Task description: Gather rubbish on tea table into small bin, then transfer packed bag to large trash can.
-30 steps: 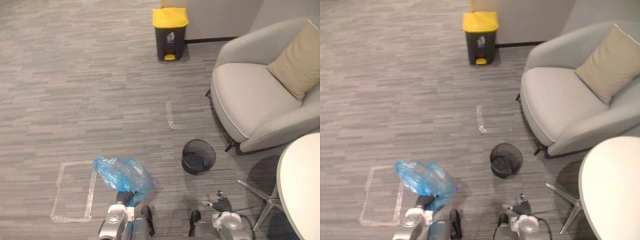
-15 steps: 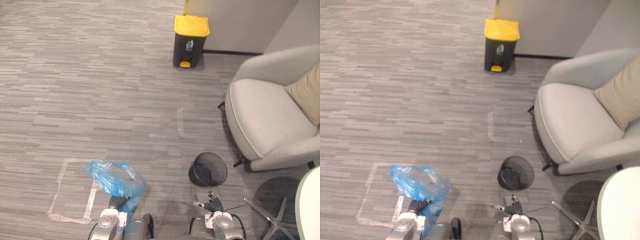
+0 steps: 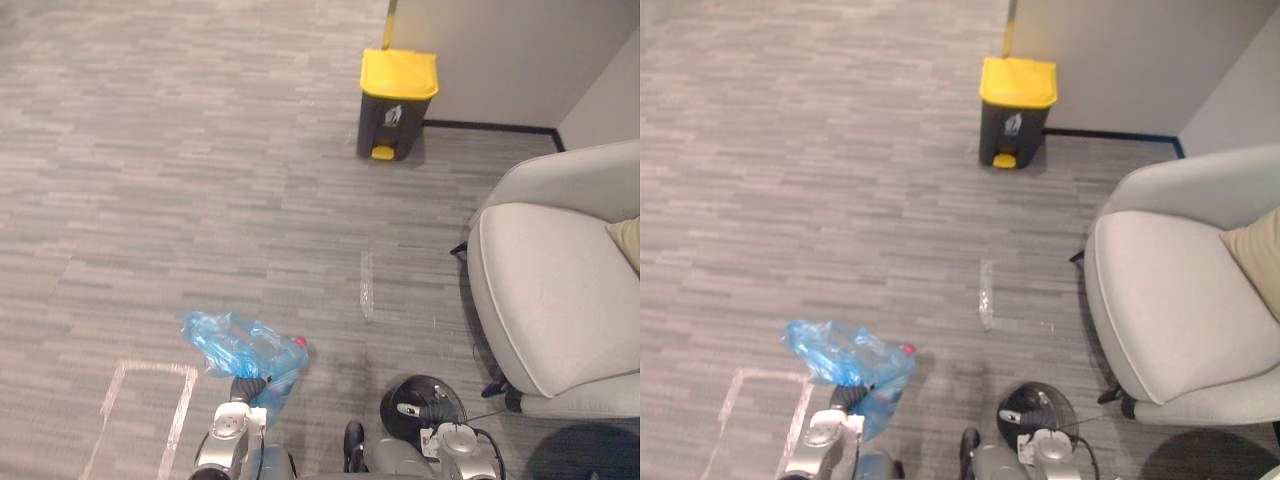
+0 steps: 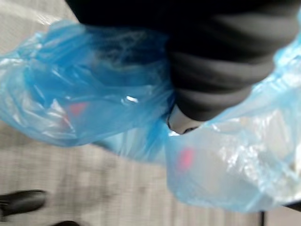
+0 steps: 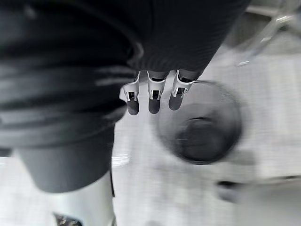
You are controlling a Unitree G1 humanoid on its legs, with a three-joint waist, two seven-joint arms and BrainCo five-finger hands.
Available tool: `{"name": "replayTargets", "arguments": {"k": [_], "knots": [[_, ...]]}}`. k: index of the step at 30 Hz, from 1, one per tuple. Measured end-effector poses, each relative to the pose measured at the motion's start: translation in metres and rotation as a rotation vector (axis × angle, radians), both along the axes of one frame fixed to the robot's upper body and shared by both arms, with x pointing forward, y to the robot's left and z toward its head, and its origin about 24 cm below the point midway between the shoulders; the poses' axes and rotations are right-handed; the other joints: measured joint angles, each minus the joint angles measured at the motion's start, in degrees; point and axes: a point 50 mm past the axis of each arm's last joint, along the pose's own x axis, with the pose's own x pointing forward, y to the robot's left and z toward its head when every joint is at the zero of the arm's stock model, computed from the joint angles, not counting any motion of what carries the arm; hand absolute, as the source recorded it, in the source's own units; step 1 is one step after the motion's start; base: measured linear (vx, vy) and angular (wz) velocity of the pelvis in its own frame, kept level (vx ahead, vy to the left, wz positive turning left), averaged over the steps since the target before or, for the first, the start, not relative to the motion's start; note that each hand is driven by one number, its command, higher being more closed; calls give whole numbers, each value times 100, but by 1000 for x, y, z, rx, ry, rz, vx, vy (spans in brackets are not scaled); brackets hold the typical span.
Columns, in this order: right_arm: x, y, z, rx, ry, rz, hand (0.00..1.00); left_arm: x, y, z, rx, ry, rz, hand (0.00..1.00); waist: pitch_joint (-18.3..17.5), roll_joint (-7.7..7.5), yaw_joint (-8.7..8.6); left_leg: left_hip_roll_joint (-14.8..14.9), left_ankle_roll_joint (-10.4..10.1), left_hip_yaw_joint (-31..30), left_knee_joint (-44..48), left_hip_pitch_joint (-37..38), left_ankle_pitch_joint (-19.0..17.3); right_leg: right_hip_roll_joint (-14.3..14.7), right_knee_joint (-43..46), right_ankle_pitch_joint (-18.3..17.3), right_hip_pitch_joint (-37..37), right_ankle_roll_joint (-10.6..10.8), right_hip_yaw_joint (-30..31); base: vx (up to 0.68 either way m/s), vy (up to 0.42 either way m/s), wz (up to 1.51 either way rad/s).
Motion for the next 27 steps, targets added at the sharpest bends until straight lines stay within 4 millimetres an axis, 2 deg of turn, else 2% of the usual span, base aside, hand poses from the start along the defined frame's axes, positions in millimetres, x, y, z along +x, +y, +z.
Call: {"name": "replayTargets", "arguments": {"k": [1,2,4,5,6,7,8,10,12,13,14,15,16,17,18,19,20,21,22,23,24,25,26,27], "knots": [[2,1,1,4,-5,-5,0,0,0,0,-1,1,1,100,5,-7,32,1,13,-22,-275,-153,-45,-35,-59,-21,65,44,94,321,177,-67],[5,5,1,16,-11,-6,0,-1,0,-1,-2,4,4,100,25,-30,39,-49,8,-104,-931,-351,-39,-122,-99,-72,166,133,212,327,232,-51],[3,4,0,19,-6,-30,0,0,-1,-1,-7,3,2,100,60,-85,38,-342,-35,-310,-2346,-383,221,-330,-143,-230,339,386,338,265,220,-37],[0,-3,-1,4,9,-45,0,0,-5,-1,-17,2,0,100,38,30,38,-419,-149,-536,-3452,-299,732,-350,-157,-346,418,564,460,330,333,-53],[-4,-8,-4,-12,35,-50,0,-2,-6,-2,-18,13,0,100,40,85,92,-450,-72,-602,-3650,-221,1447,-359,-145,-481,440,761,618,392,396,-46],[-6,-4,-7,-3,53,-46,0,-3,-4,-4,-14,23,0,100,8,-21,92,-593,-42,-534,-3623,-222,1386,-490,-161,-494,465,786,703,355,319,-24],[-9,-2,-8,4,63,-48,0,0,0,-2,1,13,-2,100,-2,-138,57,-770,86,-439,-3514,-239,1170,-705,-160,-517,495,853,728,345,272,-2],[-12,-1,-11,8,78,-50,0,0,2,-2,6,15,-2,100,-10,-180,114,-897,218,-228,-3151,-191,703,-914,206,-586,435,973,889,369,292,-35],[-10,1,-10,11,73,-44,0,-5,4,-4,10,30,0,100,-12,-157,143,-940,302,-26,-3134,121,419,-986,1280,-614,68,1110,1146,344,221,-53],[-11,3,-11,15,77,-41,0,-9,5,-5,17,39,-7,100,-13,-162,129,-978,336,39,-3226,373,303,-1010,2223,-478,-322,1419,1219,348,168,-31],[-11,5,-11,20,77,-40,0,-10,7,-6,26,42,-13,100,-18,-174,125,-1002,363,71,-3306,524,250,-1017,2800,-445,-584,1601,1265,350,107,-14],[-12,8,-12,27,79,-37,0,-10,10,-6,42,46,-26,100,-25,-189,76,-1031,391,93,-3410,743,198,-964,3638,-539,-985,1608,1262,372,50,5],[-12,8,-12,27,81,-35,0,-11,13,-5,55,47,-35,100,-10,-174,2,-1042,420,86,-3536,973,139,-926,4088,-681,-1328,1347,1062,386,27,4],[-12,7,-12,25,81,-34,0,-10,14,-5,60,46,-29,100,13,-164,-1,-1046,432,89,-3634,1139,125,-882,4189,-772,-1513,1183,946,415,-11,-3],[-11,7,-11,23,80,-32,0,-9,17,-4,69,43,-23,100,47,-119,-16,-1007,450,80,-3878,1482,110,-746,4091,-904,-1785,938,718,431,-55,-9],[-10,6,-10,21,73,-30,0,-6,17,-3,74,34,-21,100,71,-73,-54,-934,449,77,-4064,1728,107,-582,3715,-966,-2013,789,497,436,-78,-4],[-6,5,-9,14,61,-23,0,-3,17,-1,77,27,-20,100,94,-33,-70,-881,449,78,-4154,1859,107,-475,3319,-936,-2132,732,349,536,-147,15],[-4,5,-7,6,56,-8,0,2,19,0,84,18,-23,100,101,-24,-107,-827,424,56,-4257,2018,94,-356,2357,-647,-2291,674,172,461,-140,24],[-3,5,-7,2,55,-1,0,2,20,0,89,22,-23,100,87,-58,-119,-840,373,27,-4306,2093,65,-342,1834,-358,-2282,679,115,603,-176,52],[-6,0,-8,-7,64,-5,0,5,19,0,86,21,-25,100,89,-50,-217,-829,137,-201,-4346,2277,-74,-297,1311,591,-2185,177,-15,518,-147,33],[-1,-4,-5,-23,54,-6,0,5,14,-1,74,22,-29,100,62,122,-193,-636,66,-319,-4334,2269,-40,-150,1370,518,-2127,174,-108,419,-114,24],[1,-4,-4,-24,46,-7,0,6,15,0,75,20,-31,100,65,116,-185,-610,7,-363,-4311,2277,36,-150,1463,379,-2124,130,-124,448,-168,14],[1,-7,-3,-25,43,-24,0,7,14,0,73,19,-31,100,63,116,-252,-579,-159,-540,-4247,2359,153,-180,1667,106,-2044,8,-254,442,-188,34],[-2,-8,-5,-19,52,-43,0,7,12,0,68,19,-32,100,64,119,-291,-523,-209,-613,-4051,2370,223,-178,1677,-44,-1863,-43,-341,600,-251,56]]}}
